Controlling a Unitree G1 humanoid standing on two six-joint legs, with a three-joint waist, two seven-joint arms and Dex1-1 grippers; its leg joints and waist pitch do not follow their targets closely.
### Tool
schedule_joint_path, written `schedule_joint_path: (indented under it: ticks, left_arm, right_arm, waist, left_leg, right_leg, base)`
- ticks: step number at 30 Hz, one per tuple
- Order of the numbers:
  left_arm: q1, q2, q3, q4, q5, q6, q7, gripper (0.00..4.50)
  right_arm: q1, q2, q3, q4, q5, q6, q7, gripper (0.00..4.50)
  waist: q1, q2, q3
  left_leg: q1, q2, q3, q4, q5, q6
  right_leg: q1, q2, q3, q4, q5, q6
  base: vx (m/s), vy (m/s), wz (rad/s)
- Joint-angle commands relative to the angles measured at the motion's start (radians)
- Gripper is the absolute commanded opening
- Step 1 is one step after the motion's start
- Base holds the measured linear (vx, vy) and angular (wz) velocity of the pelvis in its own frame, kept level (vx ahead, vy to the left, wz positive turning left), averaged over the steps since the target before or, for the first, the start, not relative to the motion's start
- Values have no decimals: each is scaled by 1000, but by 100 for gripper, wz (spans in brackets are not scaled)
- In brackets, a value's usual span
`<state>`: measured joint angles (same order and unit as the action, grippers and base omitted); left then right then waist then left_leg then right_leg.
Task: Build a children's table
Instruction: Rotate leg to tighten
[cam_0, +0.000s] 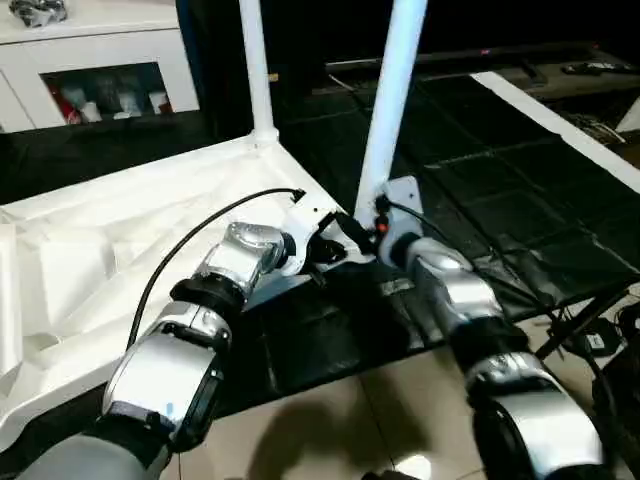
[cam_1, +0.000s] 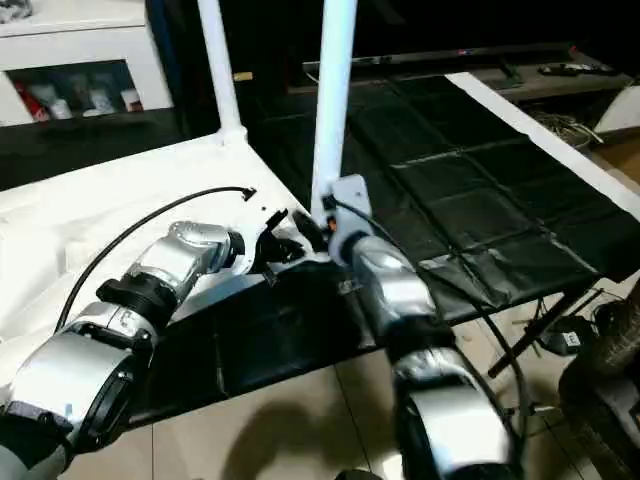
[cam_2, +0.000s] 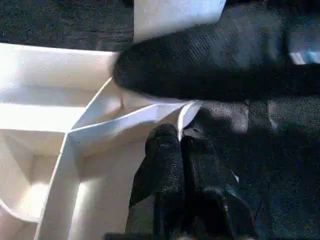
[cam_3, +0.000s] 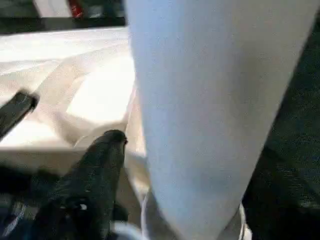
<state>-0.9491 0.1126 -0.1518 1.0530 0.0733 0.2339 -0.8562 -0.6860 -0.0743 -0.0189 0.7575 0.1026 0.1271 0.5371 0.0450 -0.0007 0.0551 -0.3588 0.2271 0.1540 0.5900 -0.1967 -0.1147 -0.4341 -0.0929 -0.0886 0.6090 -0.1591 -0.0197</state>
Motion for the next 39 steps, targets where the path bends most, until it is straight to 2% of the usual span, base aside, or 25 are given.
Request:
schedule_joint_path:
  ticks: [1,5,6,8,10,11,16,20,22,25,30,31,33,35,36,37,39]
  left_arm:
    - [0,5,-11,-48,-10,-31,-51,0]
    - [31,41,-45,-83,-5,-46,-171,0]
    - [44,58,-61,-98,-2,-47,-226,0]
    - [53,71,-74,-108,2,-59,-261,0]
    - [72,97,-101,-130,7,-75,-331,0]
    - [80,109,-113,-140,9,-81,-362,0]
    - [107,155,-151,-185,16,-105,-474,0]
    - [132,191,-196,-241,18,-140,-585,0]
    - [144,200,-218,-269,17,-146,-624,0]
    - [157,208,-239,-296,21,-154,-651,0]
    - [175,212,-265,-353,23,-129,-683,0]
    - [176,212,-266,-357,22,-127,-683,0]
    - [180,213,-269,-369,21,-122,-682,0]
    - [184,214,-271,-380,20,-117,-684,0]
    - [186,216,-273,-387,19,-115,-686,0]
    - [189,219,-275,-395,19,-113,-689,0]
    - [193,223,-277,-404,19,-111,-692,0]
  right_arm:
    - [43,-28,48,-84,33,46,109,369]
    - [128,-126,78,-232,69,90,273,400]
    - [162,-166,84,-291,89,108,350,413]
    - [178,-192,86,-321,100,113,392,433]
    - [205,-248,91,-371,123,131,470,438]
    - [214,-274,94,-387,129,135,501,445]
    - [236,-372,124,-430,126,132,617,445]
    - [228,-421,167,-446,113,124,718,445]
    - [221,-425,182,-445,121,120,755,445]
    - [210,-423,202,-440,132,125,791,445]
    - [149,-382,241,-346,108,113,809,394]
    - [144,-379,246,-337,104,108,812,388]
    - [129,-368,255,-315,97,102,821,370]
    - [116,-360,260,-296,98,101,836,349]
    - [111,-357,264,-289,97,99,842,343]
    - [106,-355,268,-282,95,91,849,336]
    - [100,-351,272,-273,93,83,853,326]
  waist:
    - [10,-3,-85]
    - [20,-6,-81]
    - [23,-5,-81]
    - [25,-6,-79]
    - [26,-6,-78]
    - [29,-3,-77]
    - [46,-4,-73]
    - [48,-8,-71]
    - [50,-7,-72]
    - [52,-7,-72]
    - [56,-6,-73]
    - [59,-4,-72]
    - [62,-4,-74]
    - [61,-5,-74]
    - [61,-11,-75]
    - [61,-9,-75]
    - [61,-12,-75]
  left_leg:
    - [-3,-16,22,-49,-29,151]
    - [-4,-14,23,-50,-54,153]
    - [-4,-13,23,-51,-65,148]
    - [-4,-12,24,-52,-81,140]
    - [-3,-11,24,-53,-111,119]
    - [-2,-10,22,-55,-120,114]
    - [4,-8,26,-57,-147,88]
    - [4,-4,24,-62,-155,78]
    - [6,-3,24,-61,-155,76]
    - [2,-3,24,-61,-142,78]
    - [4,-2,23,-63,-148,60]
    - [9,-1,25,-62,-152,57]
    - [10,0,25,-62,-138,57]
    - [6,-1,25,-61,-131,61]
    - [3,-1,24,-61,-125,64]
    - [2,-1,23,-61,-119,65]
    - [2,-1,25,-60,-116,68]
  right_leg:
    - [98,-33,40,-45,55,-311]
    - [99,-34,40,-51,7,-296]
    - [99,-35,41,-53,-14,-291]
    - [97,-33,41,-56,-40,-283]
    - [94,-34,40,-60,-93,-271]
    - [95,-34,39,-62,-109,-265]
    - [86,-33,41,-68,-173,-243]
    - [88,-35,40,-73,-223,-226]
    - [86,-36,41,-69,-209,-233]
    - [88,-37,41,-66,-197,-236]
    - [84,-40,40,-67,-230,-231]
    - [80,-39,41,-69,-235,-230]
    - [81,-37,43,-64,-199,-238]
    - [84,-36,42,-60,-169,-248]
    - [86,-36,41,-58,-162,-245]
    - [87,-38,41,-57,-162,-244]
    - [86,-38,41,-58,-167,-242]
  base:
    - [0,0,0]
    - [0,0,0]
    - [0,0,0]
    - [0,0,0]
    - [0,0,0]
    - [0,0,0]
    - [0,0,0]
    - [0,0,0]
    - [0,0,0]
    - [0,0,0]
    - [0,0,0]
    - [0,0,0]
    - [0,0,0]
    - [0,0,0]
    - [0,0,0]
    - [0,0,0]
    - [0,0,0]
